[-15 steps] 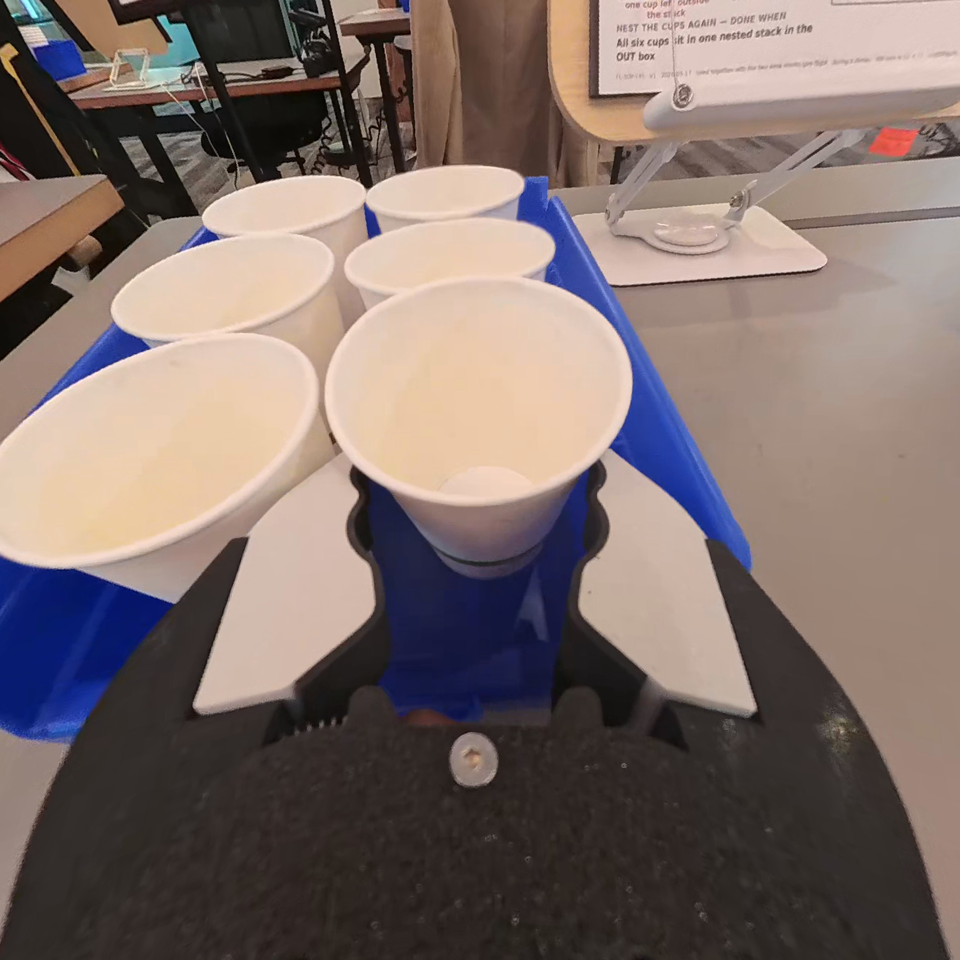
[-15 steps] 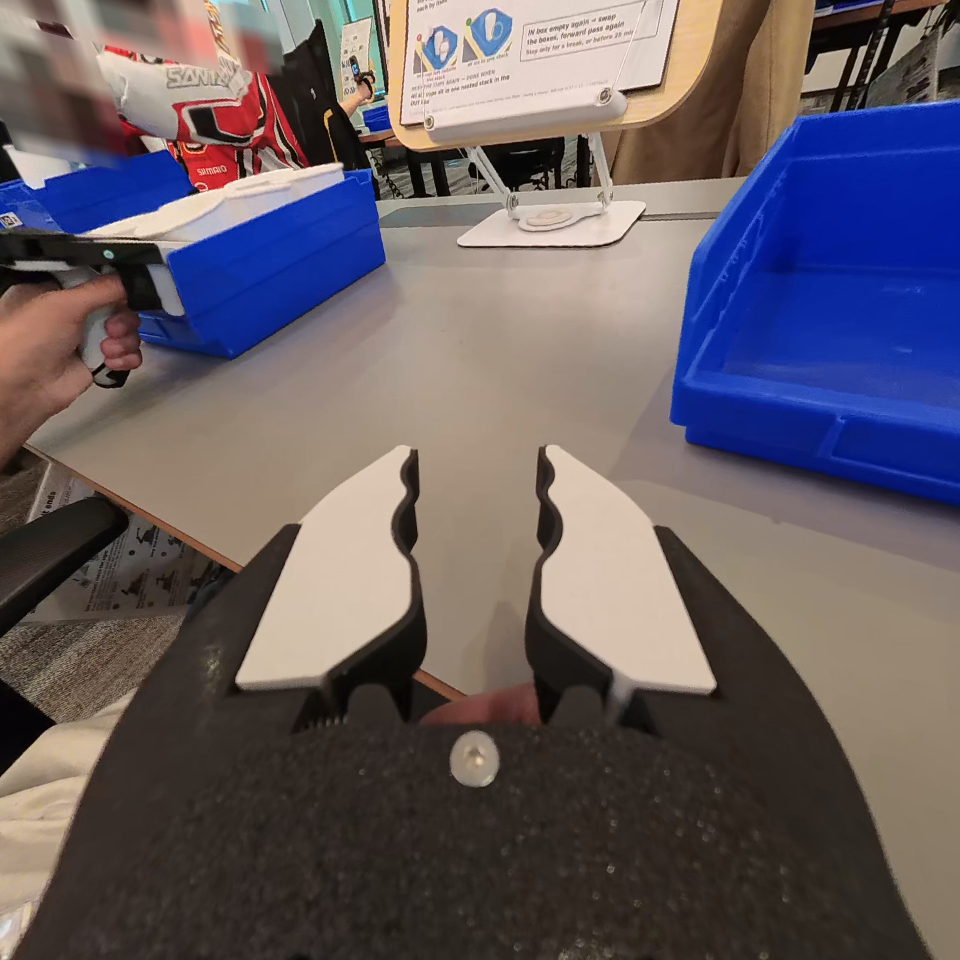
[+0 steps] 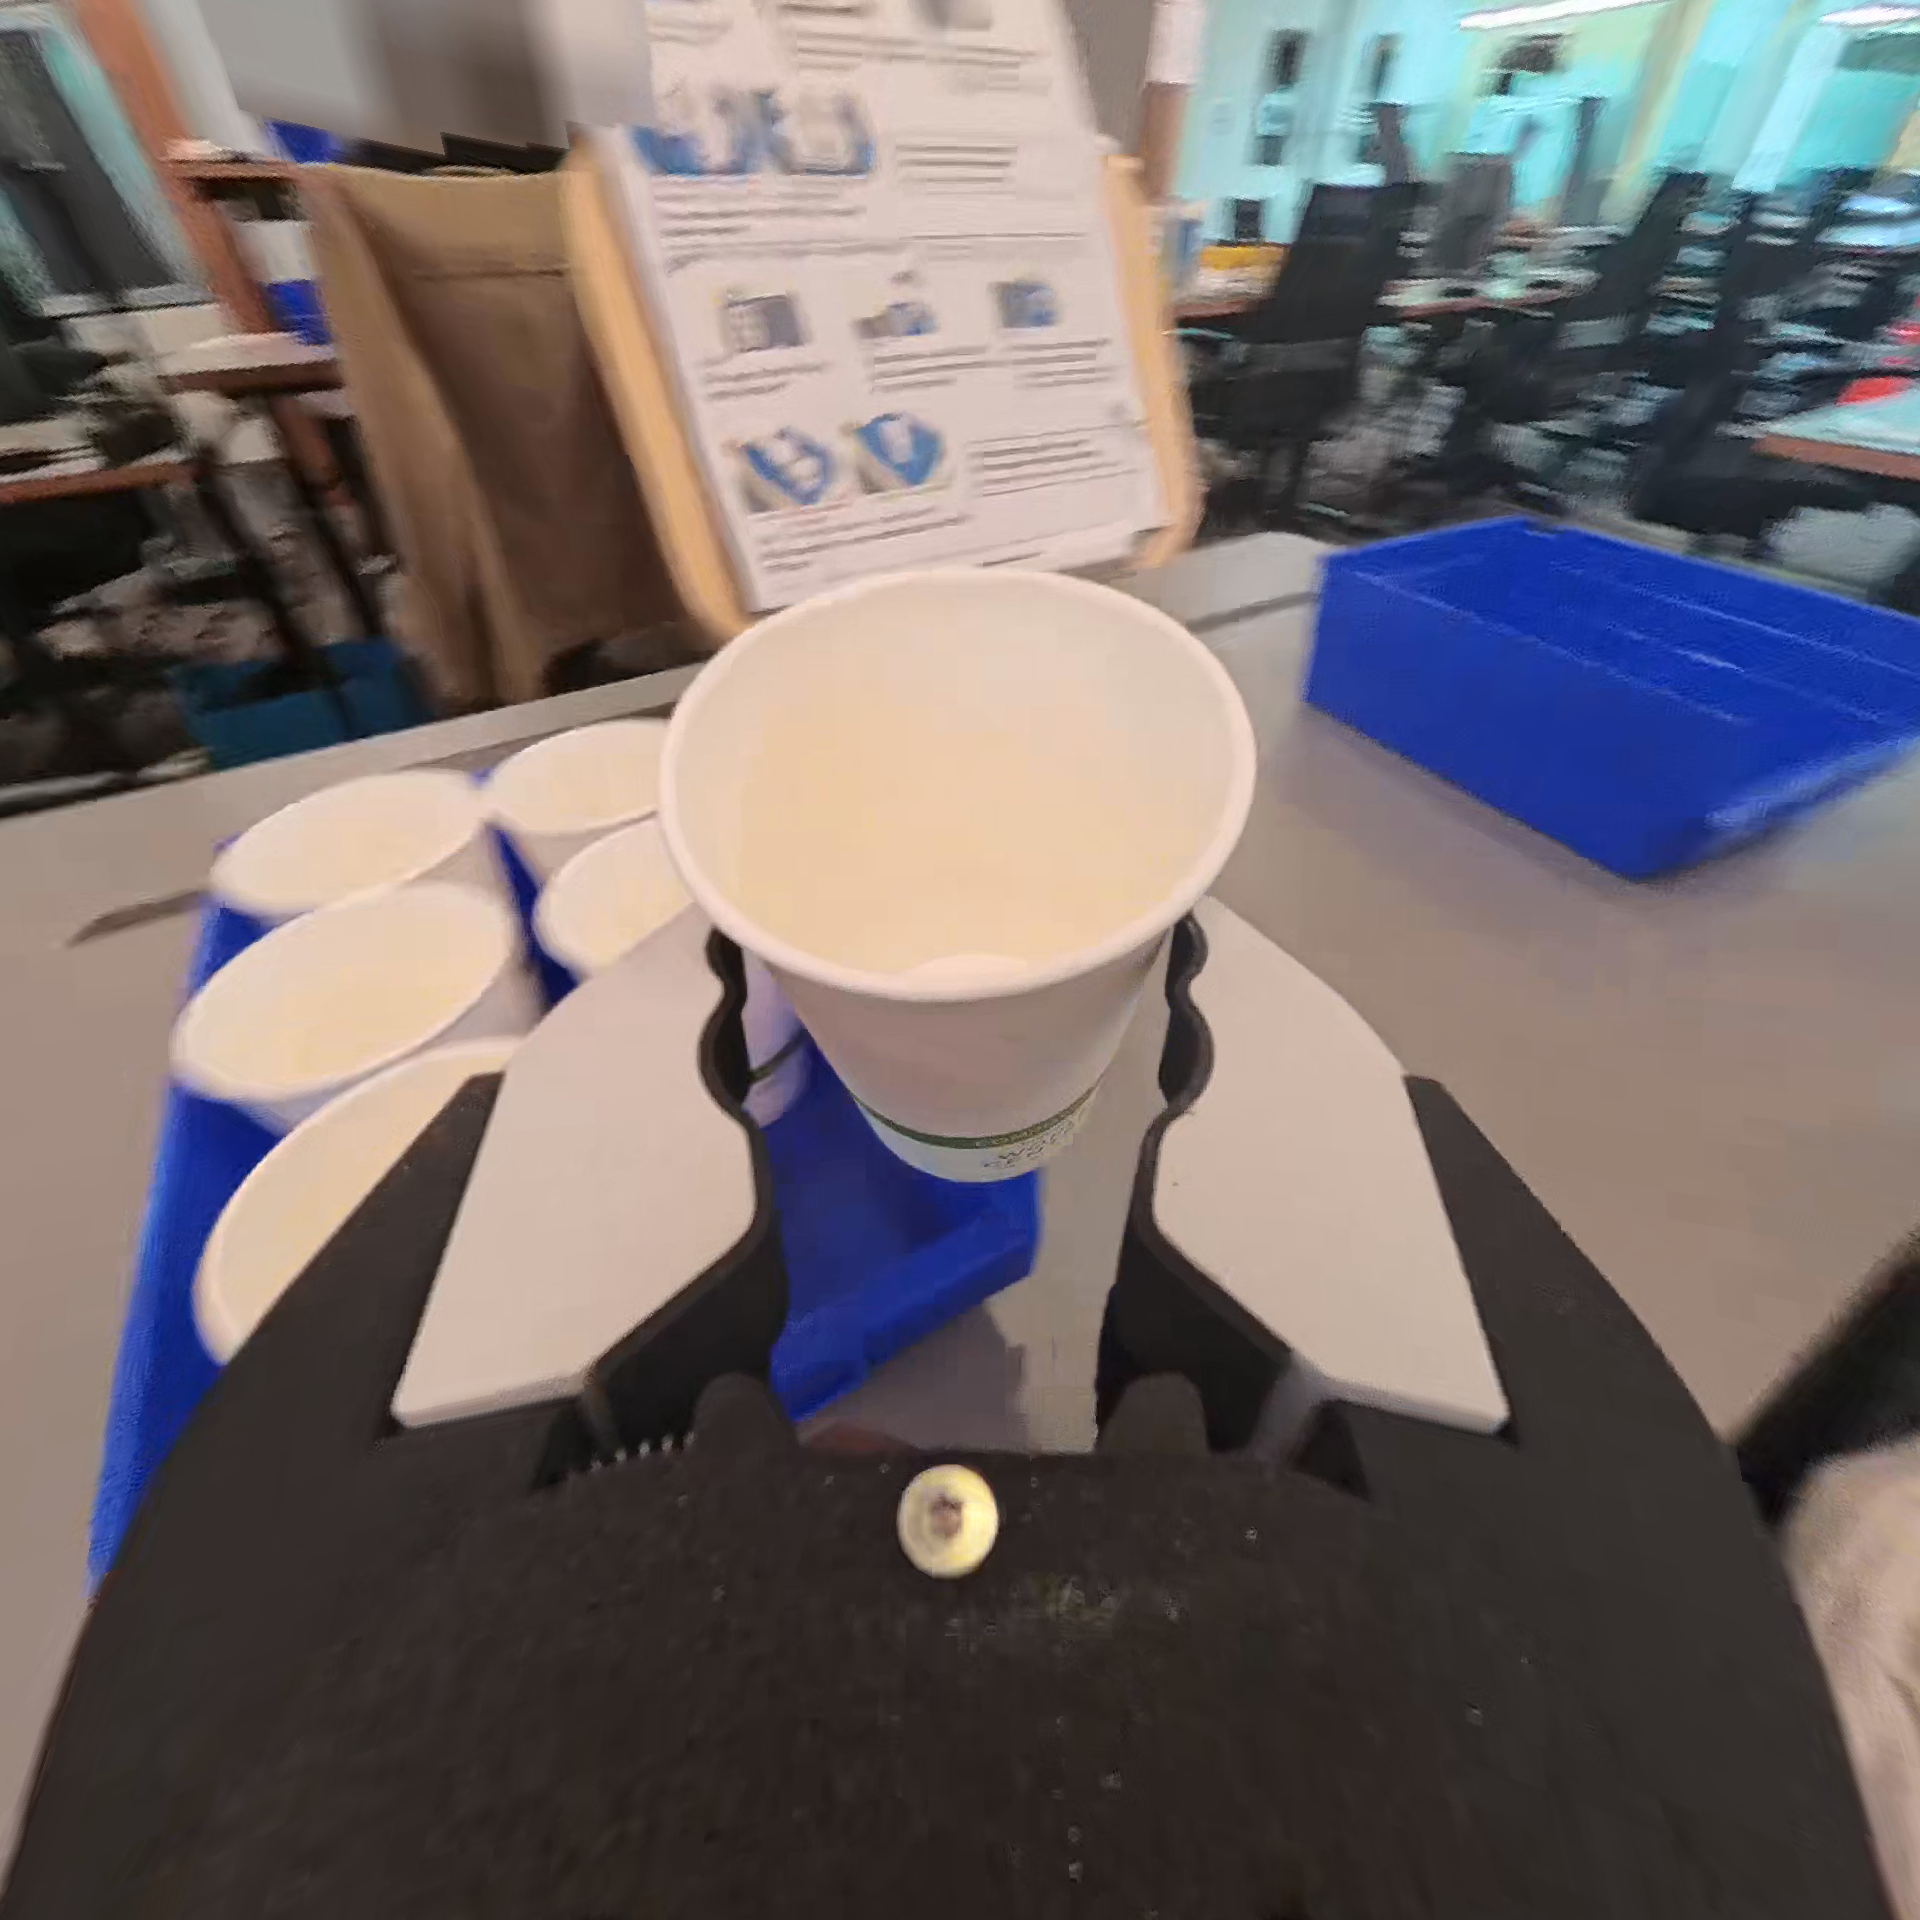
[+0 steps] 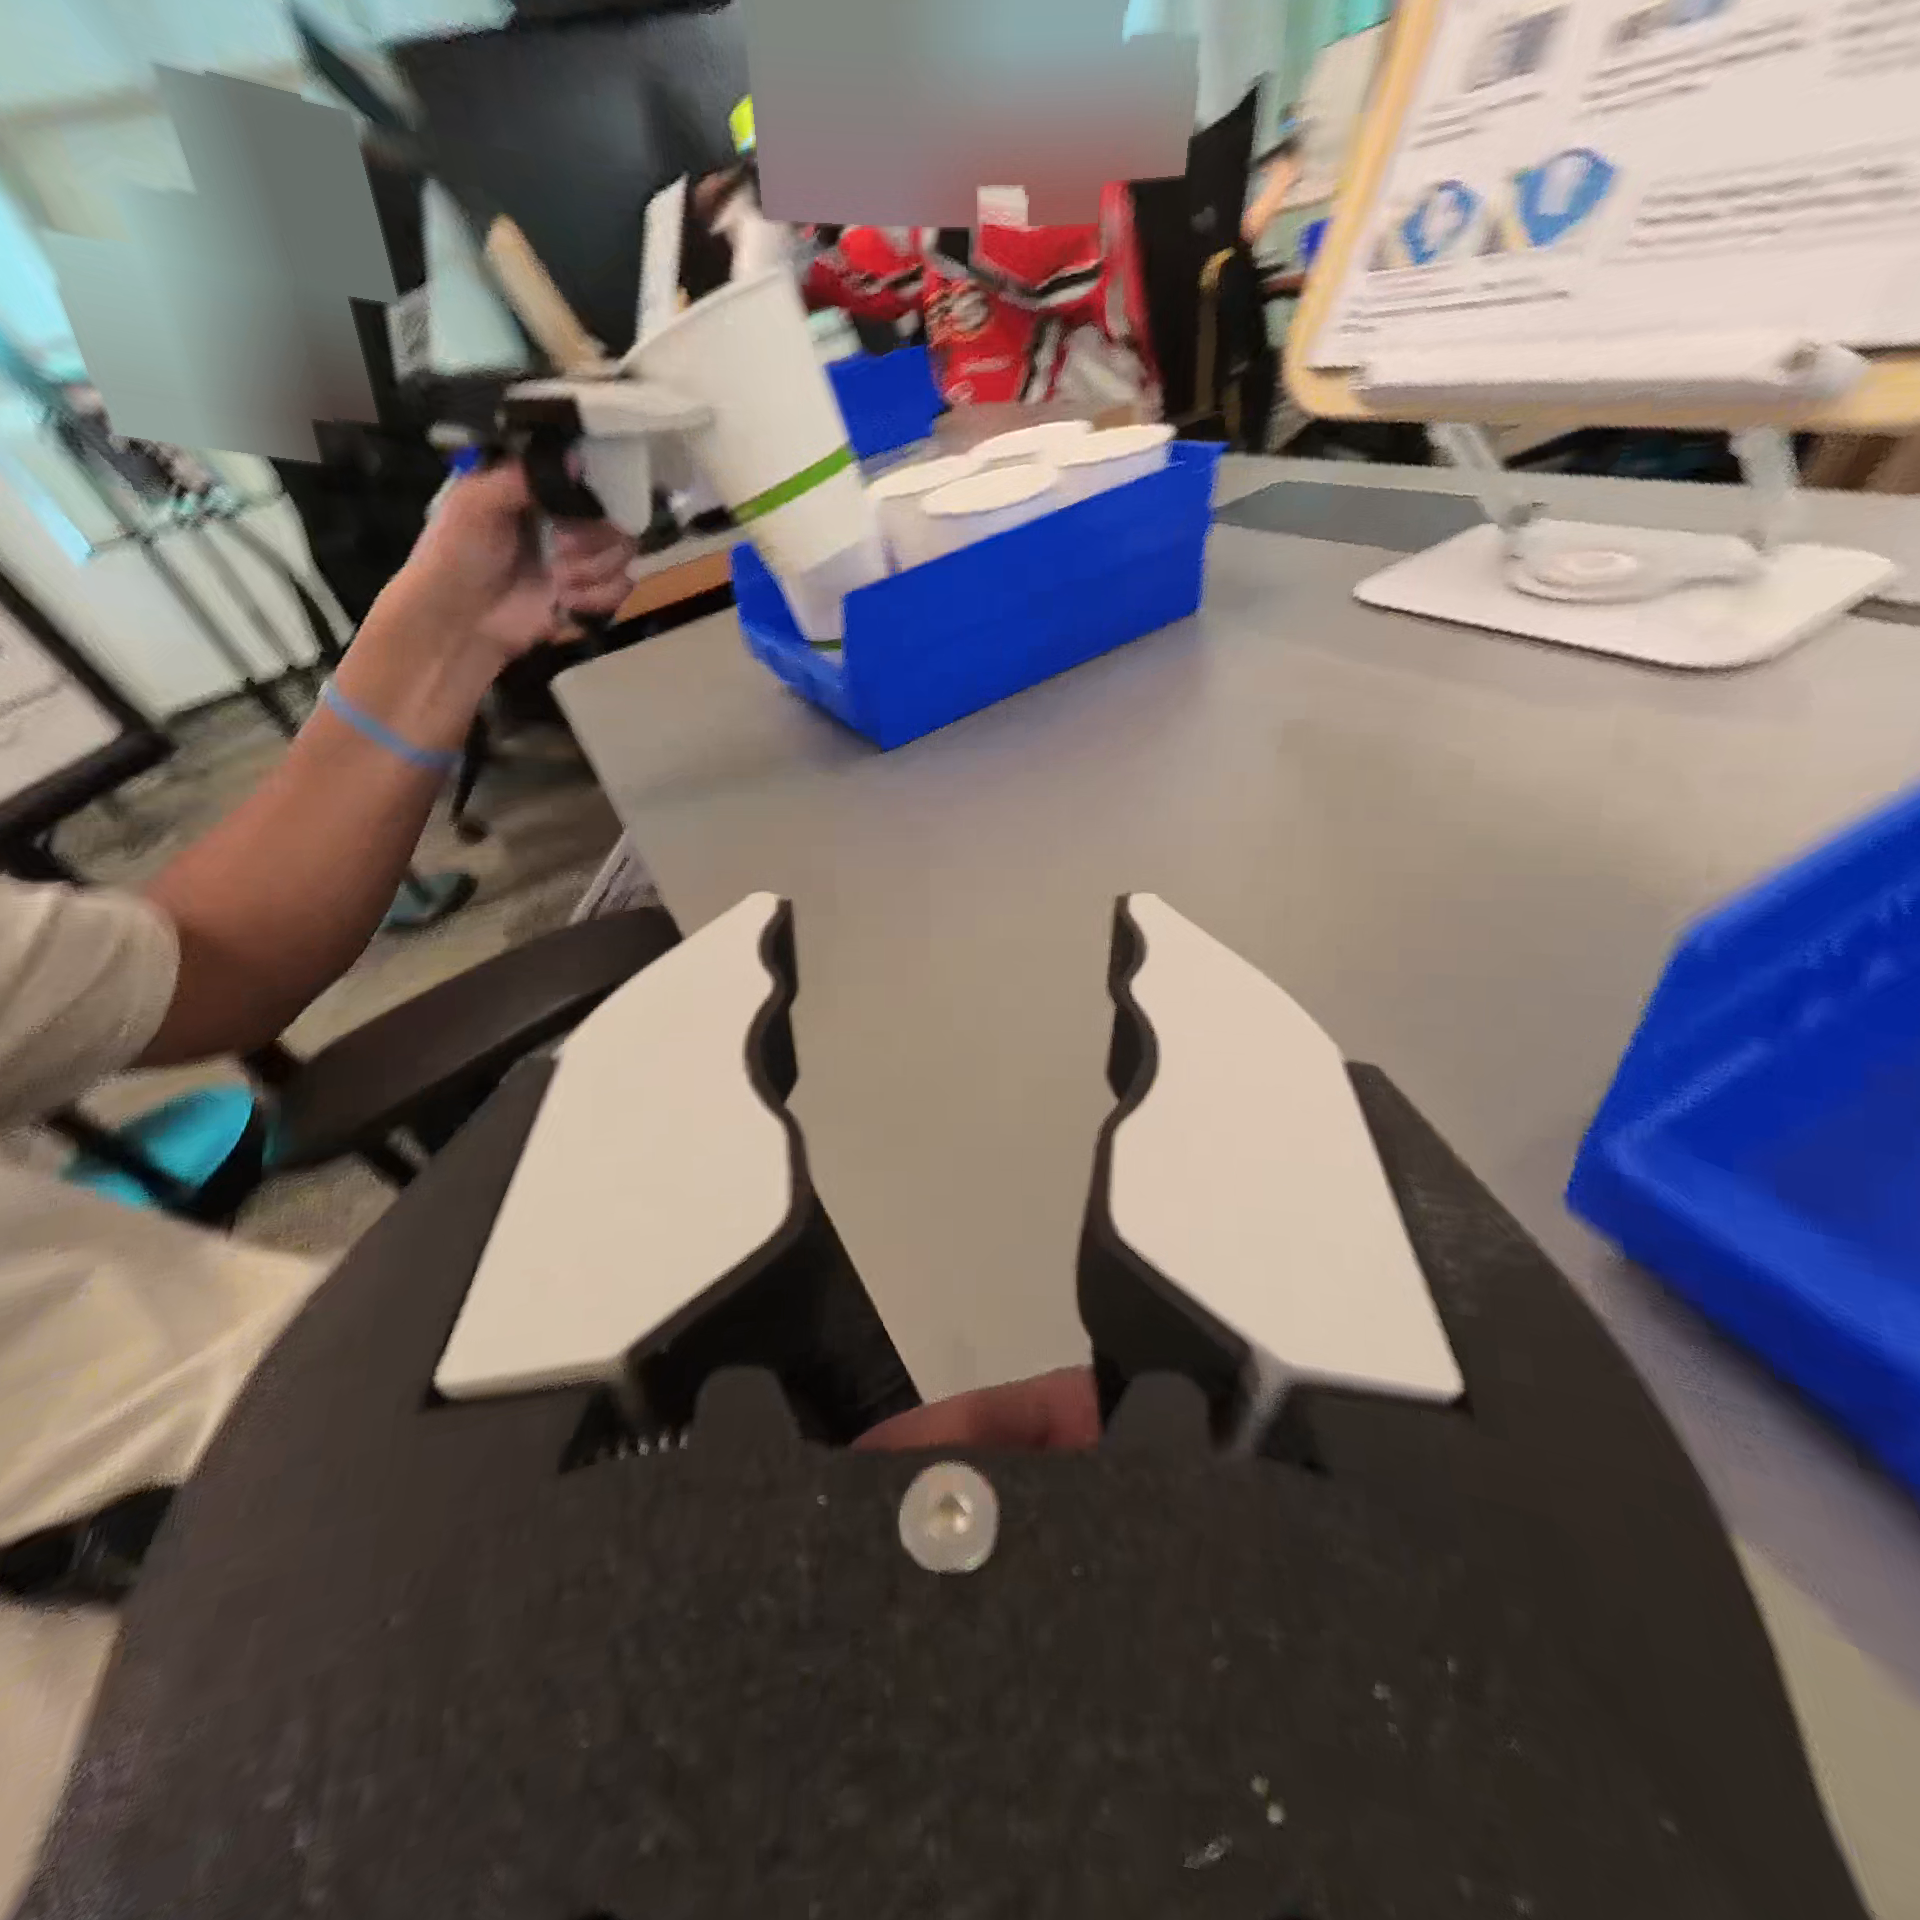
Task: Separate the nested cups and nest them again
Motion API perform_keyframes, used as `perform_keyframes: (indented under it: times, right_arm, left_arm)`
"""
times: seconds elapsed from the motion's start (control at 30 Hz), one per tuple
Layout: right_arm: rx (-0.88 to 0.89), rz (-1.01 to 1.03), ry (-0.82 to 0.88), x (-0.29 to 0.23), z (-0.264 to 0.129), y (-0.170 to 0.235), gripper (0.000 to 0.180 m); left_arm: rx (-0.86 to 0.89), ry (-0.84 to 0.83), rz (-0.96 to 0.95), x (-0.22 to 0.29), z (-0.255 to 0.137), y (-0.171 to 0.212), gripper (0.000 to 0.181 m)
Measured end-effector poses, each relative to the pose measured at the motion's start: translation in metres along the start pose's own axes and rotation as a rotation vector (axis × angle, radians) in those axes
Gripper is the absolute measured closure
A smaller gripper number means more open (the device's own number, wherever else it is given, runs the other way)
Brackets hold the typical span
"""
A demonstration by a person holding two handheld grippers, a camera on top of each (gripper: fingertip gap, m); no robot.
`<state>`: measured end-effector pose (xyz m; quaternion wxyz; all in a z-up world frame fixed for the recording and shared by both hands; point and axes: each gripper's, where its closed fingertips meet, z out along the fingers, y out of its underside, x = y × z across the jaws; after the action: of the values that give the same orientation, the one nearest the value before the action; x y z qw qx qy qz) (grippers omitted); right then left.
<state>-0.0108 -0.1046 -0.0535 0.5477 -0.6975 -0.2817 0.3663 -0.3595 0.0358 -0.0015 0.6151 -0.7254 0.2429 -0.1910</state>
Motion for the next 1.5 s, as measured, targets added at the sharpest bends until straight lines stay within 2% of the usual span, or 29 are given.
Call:
perform_keyframes:
  times: [0.03,0.17,0.37,0.6,0.73,0.9,1.07,1.2,1.33,1.43,1.5]
  right_arm:
    - [-0.038,-0.041,-0.045,-0.004,0.003,-0.007,0.114]
    - [-0.152,-0.205,-0.124,-0.008,0.024,-0.034,0.102]
    - [-0.231,-0.327,-0.226,-0.020,0.068,-0.053,0.094]
    - [-0.375,-0.412,-0.231,-0.016,0.093,-0.043,0.088]
    - [-0.397,-0.421,-0.234,-0.013,0.094,-0.038,0.082]
    - [-0.407,-0.408,-0.241,-0.008,0.093,-0.029,0.085]
    - [-0.357,-0.424,-0.220,-0.008,0.091,-0.033,0.086]
    - [-0.298,-0.397,-0.176,0.000,0.079,-0.039,0.086]
    - [-0.231,-0.345,-0.102,0.012,0.057,-0.043,0.086]
    - [-0.197,-0.311,-0.013,0.025,0.046,-0.043,0.086]
    - [-0.192,-0.294,0.091,0.040,0.040,-0.047,0.086]
  left_arm:
    - [-0.010,0.083,0.022,0.017,0.001,-0.008,0.103]
    - [-0.054,0.406,0.142,0.091,0.014,-0.026,0.103]
    - [-0.179,0.737,0.334,0.191,0.046,-0.015,0.103]
    - [-0.285,0.938,0.436,0.253,0.072,0.004,0.102]
    - [-0.309,0.962,0.457,0.265,0.081,0.012,0.102]
    - [-0.311,0.982,0.424,0.267,0.083,0.016,0.103]
    - [-0.271,0.953,0.386,0.267,0.080,0.015,0.105]
    - [-0.169,0.846,0.259,0.248,0.069,0.004,0.095]
    - [-0.017,0.431,0.052,0.198,0.062,0.008,0.102]
    - [0.011,0.032,-0.051,0.152,0.049,0.039,0.104]
    - [0.032,-0.081,-0.047,0.142,0.036,0.050,0.111]
